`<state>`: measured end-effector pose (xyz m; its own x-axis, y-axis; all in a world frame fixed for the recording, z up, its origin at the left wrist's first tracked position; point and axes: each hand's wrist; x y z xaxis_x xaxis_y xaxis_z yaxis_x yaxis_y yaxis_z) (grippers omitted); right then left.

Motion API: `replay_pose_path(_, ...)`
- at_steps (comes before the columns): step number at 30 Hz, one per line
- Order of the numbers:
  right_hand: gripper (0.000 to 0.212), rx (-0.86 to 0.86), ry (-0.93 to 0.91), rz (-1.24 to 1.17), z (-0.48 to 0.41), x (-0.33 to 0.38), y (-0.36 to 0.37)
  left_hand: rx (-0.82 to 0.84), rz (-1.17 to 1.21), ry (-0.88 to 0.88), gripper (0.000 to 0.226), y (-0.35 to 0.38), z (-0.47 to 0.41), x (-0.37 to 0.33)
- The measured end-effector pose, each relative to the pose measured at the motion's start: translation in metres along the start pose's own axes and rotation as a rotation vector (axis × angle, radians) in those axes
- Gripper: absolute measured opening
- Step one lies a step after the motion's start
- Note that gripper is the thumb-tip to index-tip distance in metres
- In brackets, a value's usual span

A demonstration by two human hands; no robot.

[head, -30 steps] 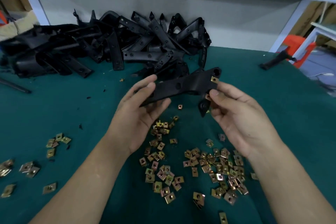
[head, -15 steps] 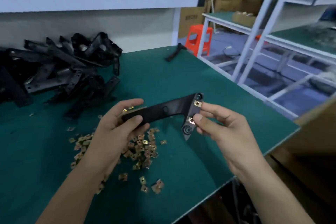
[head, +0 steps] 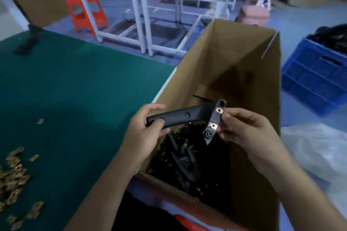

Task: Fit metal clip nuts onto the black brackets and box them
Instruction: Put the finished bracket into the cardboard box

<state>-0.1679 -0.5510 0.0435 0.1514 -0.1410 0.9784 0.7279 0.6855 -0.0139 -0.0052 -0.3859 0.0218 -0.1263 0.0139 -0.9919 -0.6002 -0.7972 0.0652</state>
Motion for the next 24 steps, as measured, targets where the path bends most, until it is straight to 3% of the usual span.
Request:
replay_pose_path(8, 0.014, -0.031, 0.074, 0.171, -0.009, -0.04, -0.028, 0.071, -0.181, -0.098, 0.041, 0.018, -0.021, 0.055)
replay_pose_path(14, 0.026, 0.035, 0.132, 0.844, -0.017, -0.064, -0.037, 0.021, -0.582, -0.146, 0.042, 0.002, -0.025, 0.086)
replay_pose_path(24, 0.032, 0.078, 0.005, 0.94, -0.017, -0.061, -0.017, 0.157, -0.658, -0.089, 0.032, -0.019, -0.001, 0.07)
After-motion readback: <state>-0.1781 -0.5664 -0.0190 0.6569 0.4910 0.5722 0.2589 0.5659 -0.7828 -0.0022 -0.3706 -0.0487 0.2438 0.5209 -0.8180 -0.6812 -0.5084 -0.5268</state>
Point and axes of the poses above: each hand's wrist, its own z-axis away from the middle knuckle, its own y-axis out of the palm, x = y × z, and after that the axes turned 6 degrees about z, right-handed
